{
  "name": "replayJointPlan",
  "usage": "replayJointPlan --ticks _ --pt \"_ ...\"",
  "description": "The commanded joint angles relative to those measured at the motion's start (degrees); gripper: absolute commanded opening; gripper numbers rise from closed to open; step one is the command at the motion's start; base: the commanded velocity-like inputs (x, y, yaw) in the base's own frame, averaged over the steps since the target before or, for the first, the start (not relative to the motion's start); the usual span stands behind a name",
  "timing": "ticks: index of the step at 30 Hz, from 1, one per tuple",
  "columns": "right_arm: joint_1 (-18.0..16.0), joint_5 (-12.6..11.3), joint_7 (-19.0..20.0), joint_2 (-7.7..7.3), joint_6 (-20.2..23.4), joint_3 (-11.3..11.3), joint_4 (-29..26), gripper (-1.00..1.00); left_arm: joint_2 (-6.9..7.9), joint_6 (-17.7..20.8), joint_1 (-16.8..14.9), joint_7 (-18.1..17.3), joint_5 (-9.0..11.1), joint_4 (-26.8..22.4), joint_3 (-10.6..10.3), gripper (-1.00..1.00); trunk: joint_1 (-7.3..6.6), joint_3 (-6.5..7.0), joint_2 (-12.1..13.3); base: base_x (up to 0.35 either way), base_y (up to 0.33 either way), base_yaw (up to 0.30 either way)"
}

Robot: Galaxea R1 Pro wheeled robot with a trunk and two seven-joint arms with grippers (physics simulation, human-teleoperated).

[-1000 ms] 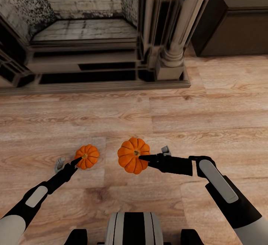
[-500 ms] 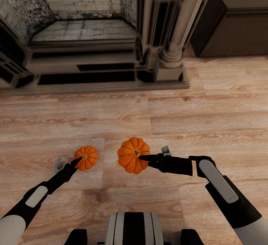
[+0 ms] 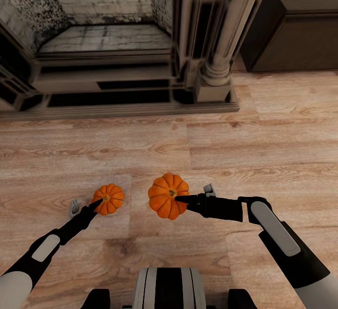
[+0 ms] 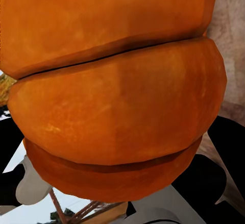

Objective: Place each of the two pumpkins and all three candles from the living room inside a cabinet in the living room (use any cabinet), then make sure every cabinet is closed, and position the cauldron so it is next to a table in the living room.

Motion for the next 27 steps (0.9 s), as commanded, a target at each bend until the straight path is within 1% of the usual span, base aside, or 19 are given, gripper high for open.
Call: replayJointPlan --ticks 1,25,27 --pt "0.0 0.5 0.5 -0.02 0.1 0.1 0.0 -1.00 0.01 0.5 0.0 -0.1 0.2 0.0 0.0 -1.00 -0.01 -0.03 0.0 0.000 0.000 0.000" --pt "0.0 0.4 0.4 0.00 -0.1 0.1 0.1 -1.00 0.08 0.5 0.0 -0.1 0.2 -0.3 0.0 -1.00 -0.01 -0.03 0.0 0.000 0.000 0.000" --pt "0.0 0.4 0.5 0.00 -0.2 0.1 0.1 -1.00 0.08 0.4 0.0 -0.1 0.2 -0.4 0.0 -1.00 -0.06 0.42 0.0 0.000 0.000 0.000"
